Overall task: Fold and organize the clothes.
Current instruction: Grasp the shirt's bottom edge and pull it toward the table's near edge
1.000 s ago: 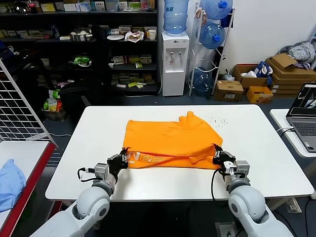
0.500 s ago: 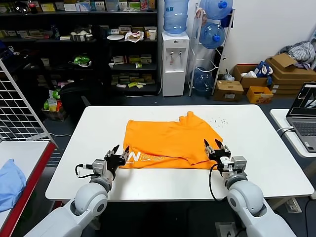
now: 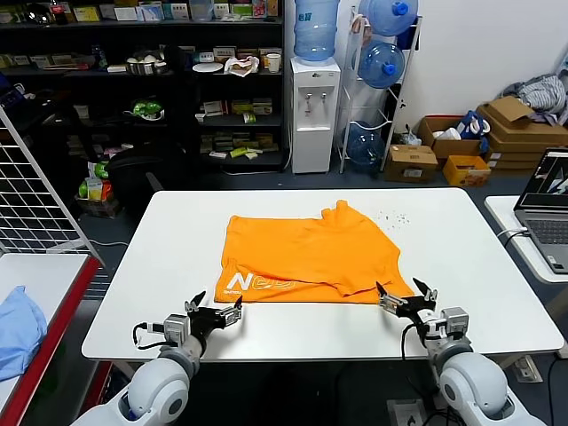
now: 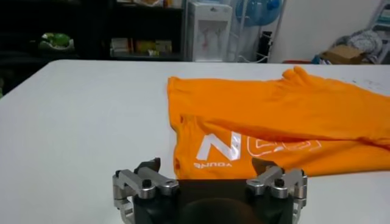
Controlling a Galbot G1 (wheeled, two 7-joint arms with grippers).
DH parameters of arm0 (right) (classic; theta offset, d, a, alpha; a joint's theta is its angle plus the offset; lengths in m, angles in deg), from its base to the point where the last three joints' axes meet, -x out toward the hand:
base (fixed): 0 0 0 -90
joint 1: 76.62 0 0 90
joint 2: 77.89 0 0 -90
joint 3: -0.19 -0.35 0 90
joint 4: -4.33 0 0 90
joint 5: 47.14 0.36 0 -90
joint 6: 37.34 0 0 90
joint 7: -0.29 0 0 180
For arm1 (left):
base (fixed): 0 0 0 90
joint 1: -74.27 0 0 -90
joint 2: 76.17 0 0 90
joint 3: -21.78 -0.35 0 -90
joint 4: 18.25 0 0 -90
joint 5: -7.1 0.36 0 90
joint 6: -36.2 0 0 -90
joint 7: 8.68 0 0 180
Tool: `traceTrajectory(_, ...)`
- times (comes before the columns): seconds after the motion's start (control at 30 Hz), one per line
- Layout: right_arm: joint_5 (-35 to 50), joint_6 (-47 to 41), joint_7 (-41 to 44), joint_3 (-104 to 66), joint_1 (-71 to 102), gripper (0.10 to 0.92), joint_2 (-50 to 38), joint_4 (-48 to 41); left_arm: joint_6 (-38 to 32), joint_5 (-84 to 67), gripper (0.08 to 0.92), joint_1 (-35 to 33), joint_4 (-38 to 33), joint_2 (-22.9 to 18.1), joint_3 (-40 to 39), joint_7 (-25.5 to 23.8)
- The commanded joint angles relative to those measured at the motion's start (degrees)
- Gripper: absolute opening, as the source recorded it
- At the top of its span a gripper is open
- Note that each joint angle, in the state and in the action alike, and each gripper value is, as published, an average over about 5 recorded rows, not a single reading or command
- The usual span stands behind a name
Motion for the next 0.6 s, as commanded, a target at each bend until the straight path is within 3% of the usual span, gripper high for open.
traceTrajectory(0.03, 0.38, -0.77, 2.47, -1.55, 1.44, 0.921, 0.19, -2.08, -0.02, 0.04, 0.92, 0.67, 2.98, -1.41, 0.22, -0.45)
traceTrajectory(0.3, 0.95, -1.37, 2.46, -0.95, 0.26, 0.909, 0.35, -3.22, -0.1, 0.52, 0.921, 2.78, 4.89, -2.59, 0.27, -0.63)
traceTrajectory(0.5, 1.4, -2.11, 2.33, -0.44, 0.25, 0.802, 0.71, -3.31, -0.12, 0.84, 0.913, 2.65, 5.01, -2.55, -0.35, -0.64)
traceTrajectory(0.6, 1.54, -2.18, 2.27, -0.43, 0.24, 0.736, 0.76, -3.51, -0.17, 1.07, 0.857, 2.73, 5.26, -2.67, -0.76, -0.69)
